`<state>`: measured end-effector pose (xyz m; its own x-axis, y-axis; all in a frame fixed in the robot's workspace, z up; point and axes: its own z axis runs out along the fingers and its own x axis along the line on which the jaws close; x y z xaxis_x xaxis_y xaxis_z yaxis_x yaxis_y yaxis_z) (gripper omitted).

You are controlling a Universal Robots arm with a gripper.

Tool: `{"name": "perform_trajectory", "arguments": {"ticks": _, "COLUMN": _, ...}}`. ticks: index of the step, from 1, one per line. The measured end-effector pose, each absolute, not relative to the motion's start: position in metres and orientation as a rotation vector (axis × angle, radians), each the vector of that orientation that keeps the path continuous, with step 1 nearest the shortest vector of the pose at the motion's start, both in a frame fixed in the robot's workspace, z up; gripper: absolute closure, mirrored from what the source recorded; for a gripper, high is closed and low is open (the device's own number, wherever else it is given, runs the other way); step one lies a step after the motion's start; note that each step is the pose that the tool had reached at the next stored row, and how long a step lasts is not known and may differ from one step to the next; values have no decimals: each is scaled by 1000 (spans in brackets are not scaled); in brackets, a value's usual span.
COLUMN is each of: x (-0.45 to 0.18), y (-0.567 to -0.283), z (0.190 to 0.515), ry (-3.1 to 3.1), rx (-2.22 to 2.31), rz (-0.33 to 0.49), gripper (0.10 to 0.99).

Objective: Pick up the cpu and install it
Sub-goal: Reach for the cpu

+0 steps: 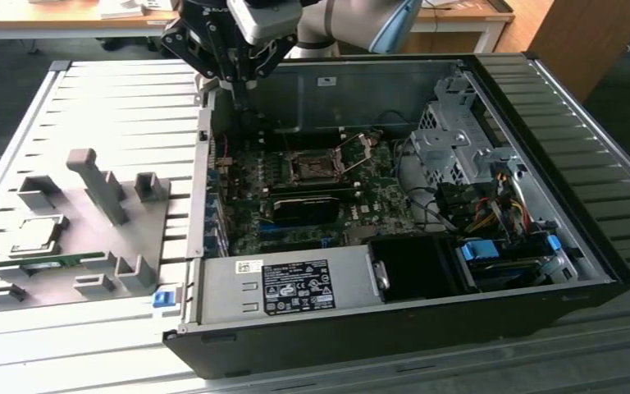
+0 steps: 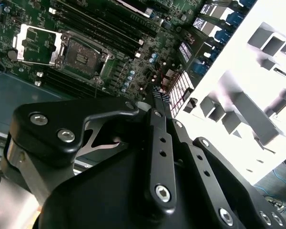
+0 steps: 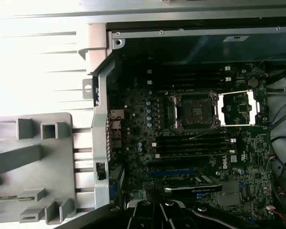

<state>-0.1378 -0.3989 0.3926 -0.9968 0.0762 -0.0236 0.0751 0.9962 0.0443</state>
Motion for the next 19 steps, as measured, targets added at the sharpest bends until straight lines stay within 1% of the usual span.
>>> {"name": "perform_trajectory", "arguments": {"ticks": 19, "x": -143, "y": -399, "z": 392, "ry": 3116, "rx": 118, "rz": 67, "gripper": 980}}
